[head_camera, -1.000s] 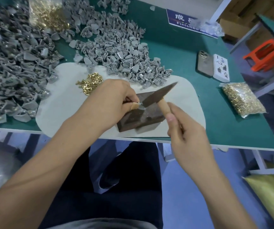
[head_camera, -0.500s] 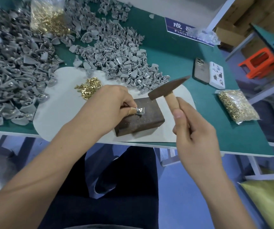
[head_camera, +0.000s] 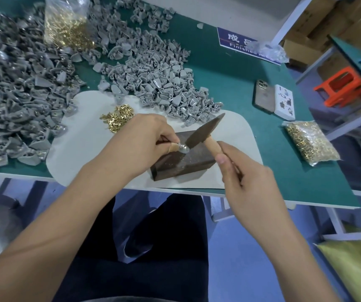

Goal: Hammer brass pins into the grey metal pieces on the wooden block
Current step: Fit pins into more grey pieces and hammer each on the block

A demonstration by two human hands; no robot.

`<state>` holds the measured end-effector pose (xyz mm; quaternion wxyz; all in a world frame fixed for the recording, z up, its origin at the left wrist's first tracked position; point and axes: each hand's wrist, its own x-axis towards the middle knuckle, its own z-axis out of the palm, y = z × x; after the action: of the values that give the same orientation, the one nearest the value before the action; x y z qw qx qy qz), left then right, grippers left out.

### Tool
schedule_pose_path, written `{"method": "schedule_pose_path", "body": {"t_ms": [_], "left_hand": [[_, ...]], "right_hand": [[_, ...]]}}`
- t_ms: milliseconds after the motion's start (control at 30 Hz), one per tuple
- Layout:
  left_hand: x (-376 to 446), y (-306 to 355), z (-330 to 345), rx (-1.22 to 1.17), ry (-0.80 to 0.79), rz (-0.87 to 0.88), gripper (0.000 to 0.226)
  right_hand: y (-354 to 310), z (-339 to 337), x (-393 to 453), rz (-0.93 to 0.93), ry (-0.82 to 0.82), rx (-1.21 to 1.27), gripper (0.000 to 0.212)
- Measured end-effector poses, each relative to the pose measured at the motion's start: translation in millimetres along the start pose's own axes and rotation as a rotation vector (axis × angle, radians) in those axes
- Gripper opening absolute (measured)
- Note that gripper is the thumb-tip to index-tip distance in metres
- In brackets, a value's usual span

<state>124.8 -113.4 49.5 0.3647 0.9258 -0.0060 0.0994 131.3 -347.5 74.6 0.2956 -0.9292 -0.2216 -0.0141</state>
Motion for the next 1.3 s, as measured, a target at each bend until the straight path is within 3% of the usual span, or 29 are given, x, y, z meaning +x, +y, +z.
{"method": "schedule_pose_path", "body": {"t_ms": [133,267,433,567,733,867,1033,1167,1300], "left_hand": [[1,-1,0,0.006,-0.005,0.001,0.007],[1,-1,0,0.012,-0.013,0.004,0.008],[0,-1,0,0.012,-0.005,-0.007,0.007],[0,1,-1,0.016,-0.014,-0.008,0.008],[0,1,-1,0.025,-0.026,-0.014,0.008],[0,1,-2,0.013,-0.033,-0.013,0.008],[0,1,-1,0.014,-0.015,-0.013,0.008],[0,0,0,0.009,-0.002,0.002,0.006],[0,-1,0,0.0,0.0,-0.005,0.006]], "right_hand": [[-10,0,-2,-0.032,0.184,0.154,0.029],[0,6,-4,0.053,-0.026,0.001,0.032],[-9,-5,-6,0.005,0.172,0.098,0.029],[-6,3,-6,0.067,-0.035,-0.057,0.033],[-8,-4,-7,0.017,0.192,0.071,0.03],[-8,10,-12,0.09,-0.001,-0.014,0.038],[-7,7,-10,0.026,0.175,0.033,0.03],[-2,11,-10,0.038,0.027,-0.003,0.032],[-8,5,-9,0.007,0.199,0.109,0.027]]}}
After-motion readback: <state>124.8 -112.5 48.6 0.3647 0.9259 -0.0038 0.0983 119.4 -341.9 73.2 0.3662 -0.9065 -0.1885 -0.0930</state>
